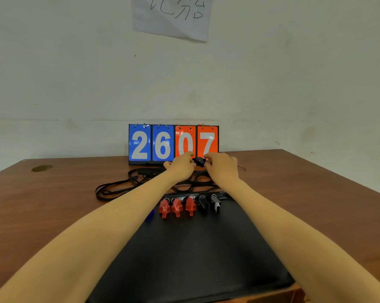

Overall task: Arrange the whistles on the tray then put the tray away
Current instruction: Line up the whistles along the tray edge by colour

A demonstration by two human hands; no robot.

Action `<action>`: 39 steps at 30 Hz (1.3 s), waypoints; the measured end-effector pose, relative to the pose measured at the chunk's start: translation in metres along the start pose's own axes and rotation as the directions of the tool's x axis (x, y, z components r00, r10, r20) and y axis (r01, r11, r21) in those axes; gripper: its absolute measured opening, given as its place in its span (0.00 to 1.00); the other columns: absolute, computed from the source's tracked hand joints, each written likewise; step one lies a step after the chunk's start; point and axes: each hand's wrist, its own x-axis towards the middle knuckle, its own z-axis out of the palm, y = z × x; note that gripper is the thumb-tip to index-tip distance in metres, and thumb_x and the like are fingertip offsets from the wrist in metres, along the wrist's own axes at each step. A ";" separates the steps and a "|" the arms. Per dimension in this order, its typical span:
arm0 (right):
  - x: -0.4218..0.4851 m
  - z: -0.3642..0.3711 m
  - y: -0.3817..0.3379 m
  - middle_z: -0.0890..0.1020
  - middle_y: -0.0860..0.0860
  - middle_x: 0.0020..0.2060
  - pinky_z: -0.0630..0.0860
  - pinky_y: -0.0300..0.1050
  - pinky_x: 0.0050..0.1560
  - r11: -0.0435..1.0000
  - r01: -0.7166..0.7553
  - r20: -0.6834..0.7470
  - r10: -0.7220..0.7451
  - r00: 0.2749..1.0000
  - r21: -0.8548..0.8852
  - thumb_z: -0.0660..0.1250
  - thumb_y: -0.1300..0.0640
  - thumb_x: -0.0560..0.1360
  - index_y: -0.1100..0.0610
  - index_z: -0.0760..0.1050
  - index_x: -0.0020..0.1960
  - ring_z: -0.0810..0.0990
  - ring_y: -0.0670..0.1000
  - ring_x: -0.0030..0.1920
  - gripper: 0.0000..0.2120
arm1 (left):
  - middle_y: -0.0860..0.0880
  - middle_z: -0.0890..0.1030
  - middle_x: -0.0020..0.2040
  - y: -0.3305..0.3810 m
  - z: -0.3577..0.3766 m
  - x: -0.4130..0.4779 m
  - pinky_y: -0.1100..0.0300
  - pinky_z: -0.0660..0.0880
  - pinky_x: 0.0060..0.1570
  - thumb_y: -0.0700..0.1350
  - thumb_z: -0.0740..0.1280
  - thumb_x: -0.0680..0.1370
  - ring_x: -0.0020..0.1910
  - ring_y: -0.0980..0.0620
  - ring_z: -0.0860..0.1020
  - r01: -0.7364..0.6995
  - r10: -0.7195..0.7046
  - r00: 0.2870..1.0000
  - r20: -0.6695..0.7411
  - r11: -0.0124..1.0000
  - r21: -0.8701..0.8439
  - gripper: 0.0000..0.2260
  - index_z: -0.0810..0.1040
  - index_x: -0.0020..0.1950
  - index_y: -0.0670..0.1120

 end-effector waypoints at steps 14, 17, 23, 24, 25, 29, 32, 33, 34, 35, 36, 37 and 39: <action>-0.071 -0.093 0.017 0.81 0.49 0.51 0.74 0.39 0.51 0.930 -0.069 0.173 0.006 0.985 0.361 0.71 0.56 0.72 0.55 0.77 0.58 0.78 0.47 0.50 0.14 | 0.51 0.78 0.46 0.048 -0.026 -0.078 0.72 0.74 0.38 0.39 0.62 0.79 0.43 0.58 0.77 -0.006 0.125 0.980 0.156 0.798 -0.603 0.10 0.75 0.60 0.43; -0.081 -0.101 0.023 0.82 0.51 0.52 0.68 0.29 0.41 0.911 -0.098 0.228 0.004 0.974 0.402 0.72 0.58 0.71 0.56 0.78 0.55 0.77 0.46 0.48 0.12 | 0.47 0.79 0.51 0.051 -0.017 -0.085 0.64 0.75 0.48 0.37 0.62 0.78 0.47 0.54 0.78 0.024 0.125 0.971 0.203 0.795 -0.606 0.11 0.76 0.59 0.44; -0.093 -0.105 0.036 0.80 0.48 0.55 0.68 0.28 0.43 0.935 -0.023 0.299 -0.090 0.950 0.353 0.73 0.60 0.70 0.53 0.74 0.63 0.76 0.43 0.49 0.22 | 0.46 0.78 0.59 0.051 -0.007 -0.084 0.66 0.73 0.43 0.38 0.62 0.79 0.50 0.55 0.78 0.102 0.102 0.951 0.292 0.789 -0.607 0.12 0.76 0.62 0.45; -0.094 -0.103 0.037 0.80 0.48 0.55 0.69 0.28 0.43 0.938 -0.006 0.287 -0.099 0.953 0.346 0.73 0.59 0.70 0.53 0.74 0.63 0.76 0.43 0.49 0.22 | 0.46 0.77 0.60 0.052 -0.007 -0.084 0.66 0.73 0.43 0.38 0.62 0.79 0.50 0.55 0.77 0.100 0.104 0.951 0.291 0.788 -0.607 0.13 0.75 0.63 0.45; -0.095 -0.100 0.039 0.80 0.48 0.55 0.71 0.30 0.46 0.939 -0.001 0.271 -0.098 0.958 0.344 0.73 0.59 0.70 0.53 0.74 0.63 0.77 0.43 0.49 0.22 | 0.47 0.77 0.61 0.052 -0.005 -0.083 0.66 0.73 0.45 0.39 0.62 0.79 0.50 0.56 0.77 0.087 0.103 0.955 0.278 0.798 -0.596 0.14 0.74 0.65 0.46; -0.097 -0.083 0.049 0.80 0.50 0.57 0.73 0.42 0.59 0.941 -0.080 0.287 -0.019 0.958 0.330 0.72 0.58 0.71 0.54 0.74 0.63 0.77 0.46 0.52 0.21 | 0.49 0.76 0.63 0.045 0.007 -0.077 0.54 0.64 0.65 0.48 0.62 0.79 0.62 0.50 0.73 -0.087 0.097 0.984 0.150 0.994 -0.073 0.18 0.69 0.69 0.49; -0.096 -0.068 0.058 0.80 0.52 0.58 0.73 0.46 0.60 0.960 -0.125 0.357 0.028 0.934 0.251 0.72 0.55 0.72 0.53 0.75 0.62 0.77 0.50 0.56 0.19 | 0.50 0.76 0.64 0.030 0.018 -0.079 0.50 0.56 0.67 0.53 0.62 0.78 0.67 0.48 0.68 -0.231 0.191 0.970 0.153 0.921 0.314 0.18 0.71 0.67 0.52; -0.095 -0.063 0.060 0.80 0.52 0.57 0.74 0.48 0.60 0.966 -0.135 0.380 0.042 0.924 0.220 0.71 0.54 0.72 0.52 0.75 0.61 0.78 0.51 0.56 0.19 | 0.50 0.76 0.64 0.026 0.022 -0.080 0.49 0.55 0.67 0.54 0.63 0.77 0.67 0.48 0.67 -0.262 0.213 0.961 0.174 0.902 0.344 0.20 0.71 0.68 0.52; -0.095 -0.059 0.061 0.80 0.52 0.57 0.74 0.50 0.61 0.970 -0.143 0.398 0.054 0.916 0.198 0.71 0.53 0.72 0.52 0.75 0.61 0.78 0.52 0.56 0.18 | 0.49 0.76 0.64 0.023 0.025 -0.082 0.48 0.55 0.68 0.56 0.63 0.77 0.67 0.48 0.67 -0.286 0.231 0.955 0.188 0.887 0.362 0.21 0.70 0.69 0.52; -0.094 -0.056 0.061 0.80 0.52 0.57 0.74 0.52 0.62 0.971 -0.150 0.409 0.063 0.910 0.186 0.71 0.53 0.72 0.51 0.75 0.61 0.78 0.52 0.56 0.18 | 0.49 0.76 0.63 0.021 0.028 -0.083 0.47 0.54 0.68 0.56 0.63 0.77 0.68 0.47 0.67 -0.300 0.239 0.950 0.200 0.872 0.386 0.22 0.70 0.69 0.53; -0.093 -0.053 0.061 0.80 0.52 0.57 0.73 0.54 0.63 0.972 -0.152 0.416 0.065 0.907 0.180 0.71 0.53 0.72 0.51 0.75 0.62 0.78 0.53 0.57 0.19 | 0.48 0.76 0.63 0.019 0.031 -0.083 0.47 0.52 0.69 0.57 0.62 0.77 0.68 0.47 0.66 -0.307 0.239 0.948 0.208 0.854 0.419 0.22 0.69 0.70 0.53; -0.092 -0.050 0.060 0.80 0.52 0.57 0.73 0.56 0.63 0.973 -0.152 0.422 0.065 0.904 0.176 0.71 0.52 0.72 0.50 0.75 0.62 0.78 0.53 0.57 0.19 | 0.48 0.75 0.64 0.019 0.033 -0.083 0.46 0.51 0.70 0.57 0.62 0.77 0.69 0.47 0.65 -0.310 0.237 0.948 0.212 0.837 0.450 0.22 0.69 0.70 0.53; -0.089 -0.046 0.060 0.80 0.51 0.58 0.70 0.58 0.65 0.978 -0.146 0.427 0.068 0.902 0.152 0.70 0.51 0.73 0.49 0.75 0.62 0.77 0.53 0.59 0.18 | 0.48 0.75 0.64 0.019 0.036 -0.082 0.46 0.50 0.70 0.58 0.61 0.77 0.69 0.47 0.65 -0.309 0.232 0.949 0.213 0.815 0.491 0.22 0.69 0.70 0.53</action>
